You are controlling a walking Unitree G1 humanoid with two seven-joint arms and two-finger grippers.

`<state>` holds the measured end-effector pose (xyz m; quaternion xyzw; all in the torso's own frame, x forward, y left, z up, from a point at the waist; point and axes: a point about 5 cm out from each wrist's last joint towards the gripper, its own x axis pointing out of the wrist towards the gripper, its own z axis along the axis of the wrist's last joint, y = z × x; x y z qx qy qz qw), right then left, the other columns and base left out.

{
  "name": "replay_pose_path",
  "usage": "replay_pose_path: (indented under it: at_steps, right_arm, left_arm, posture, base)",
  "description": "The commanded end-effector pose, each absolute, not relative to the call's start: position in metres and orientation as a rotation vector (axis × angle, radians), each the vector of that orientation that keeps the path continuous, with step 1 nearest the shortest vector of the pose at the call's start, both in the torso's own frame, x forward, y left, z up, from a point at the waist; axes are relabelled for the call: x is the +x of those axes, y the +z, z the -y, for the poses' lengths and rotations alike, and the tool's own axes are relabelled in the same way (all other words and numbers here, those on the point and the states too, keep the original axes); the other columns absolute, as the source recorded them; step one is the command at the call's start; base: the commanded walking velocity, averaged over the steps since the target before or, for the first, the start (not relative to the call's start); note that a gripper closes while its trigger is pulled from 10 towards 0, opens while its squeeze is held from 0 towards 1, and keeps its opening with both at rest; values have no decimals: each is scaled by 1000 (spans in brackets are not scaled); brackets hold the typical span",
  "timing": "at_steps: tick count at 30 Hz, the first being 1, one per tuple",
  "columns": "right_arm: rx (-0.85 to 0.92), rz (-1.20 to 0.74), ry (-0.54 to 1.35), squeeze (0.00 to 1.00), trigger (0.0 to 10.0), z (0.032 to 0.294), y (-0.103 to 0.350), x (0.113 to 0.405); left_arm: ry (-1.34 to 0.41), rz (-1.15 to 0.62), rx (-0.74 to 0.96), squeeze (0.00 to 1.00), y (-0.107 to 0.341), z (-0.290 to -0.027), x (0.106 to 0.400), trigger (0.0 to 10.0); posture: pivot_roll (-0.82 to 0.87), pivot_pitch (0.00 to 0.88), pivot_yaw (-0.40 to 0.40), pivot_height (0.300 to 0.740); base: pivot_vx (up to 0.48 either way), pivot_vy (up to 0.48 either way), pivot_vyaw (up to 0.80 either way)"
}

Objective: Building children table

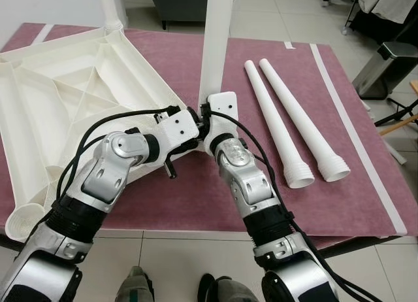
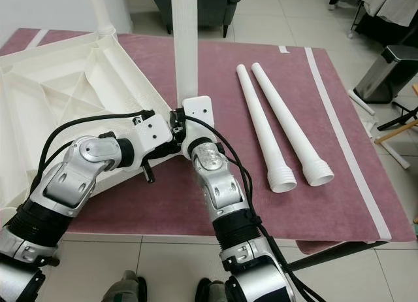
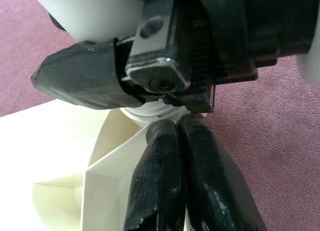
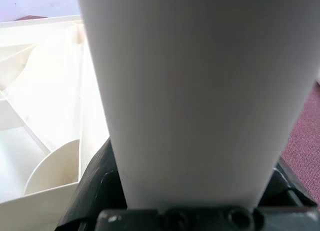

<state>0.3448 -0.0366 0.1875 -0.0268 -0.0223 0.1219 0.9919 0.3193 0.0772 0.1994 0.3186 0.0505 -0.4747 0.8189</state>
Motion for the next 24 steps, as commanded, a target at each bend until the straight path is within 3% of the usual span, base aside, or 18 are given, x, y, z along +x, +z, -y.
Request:
replay_pose_path:
  at_steps: [1, 3, 4, 9, 10, 15, 16, 17, 19, 22, 24]
  right_arm:
    - [-82, -151, 242, 0, 0, 29, 148, 339]
    - [-75, -140, 242, 0, 0, 27, 149, 339]
    - [-71, -124, 257, 0, 10000, 26, 152, 340]
    - [-65, -95, 291, 0, 10000, 25, 156, 340]
    - [-58, -56, 328, 1000, 10000, 25, 162, 340]
    - [-45, -18, 396, 1000, 10000, 23, 169, 339]
    - [-51, 34, 507, 0, 10000, 25, 178, 337]
    - [-51, 34, 507, 0, 10000, 25, 178, 337]
    - [-92, 93, 722, 0, 10000, 35, 190, 329]
    - [-131, 111, 800, 0, 10000, 42, 192, 326]
    - [-195, 121, 975, 0, 10000, 57, 194, 315]
  left_arm:
    - [-873, 55, 680, 0, 218, -66, 323, 0]
    - [-874, 54, 680, 0, 217, -65, 323, 0]
    - [-877, 53, 681, 0, 216, -66, 322, 0]
    - [-878, 52, 681, 0, 216, -67, 321, 0]
    - [-885, 53, 684, 0, 215, -69, 319, 0]
    - [-904, 57, 688, 0, 215, -70, 315, 0]
    - [-953, 71, 699, 0, 214, -73, 306, 0]
    - [-953, 71, 699, 0, 214, -73, 306, 0]
    - [-1059, 93, 725, 0, 214, -80, 287, 0]
    - [-1101, 95, 731, 0, 213, -83, 278, 0]
    - [-1175, 96, 739, 0, 212, -90, 263, 0]
  posture:
    - [143, 146, -14, 740]
    - [144, 146, -15, 740]
    - [145, 146, -17, 740]
    - [146, 145, -19, 740]
    - [145, 143, -20, 740]
    - [147, 142, -21, 740]
    - [147, 141, -22, 740]
    - [147, 141, -22, 740]
    - [150, 139, -26, 740]
    - [152, 139, -28, 740]
    - [157, 137, -33, 740]
  base:
    - [0, 0, 0]
    - [0, 0, 0]
    - [0, 0, 0]
    - [0, 0, 0]
    - [0, 0, 0]
    - [0, 0, 0]
    - [0, 0, 0]
    - [0, 0, 0]
    - [0, 0, 0]
    - [0, 0, 0]
    - [0, 0, 0]
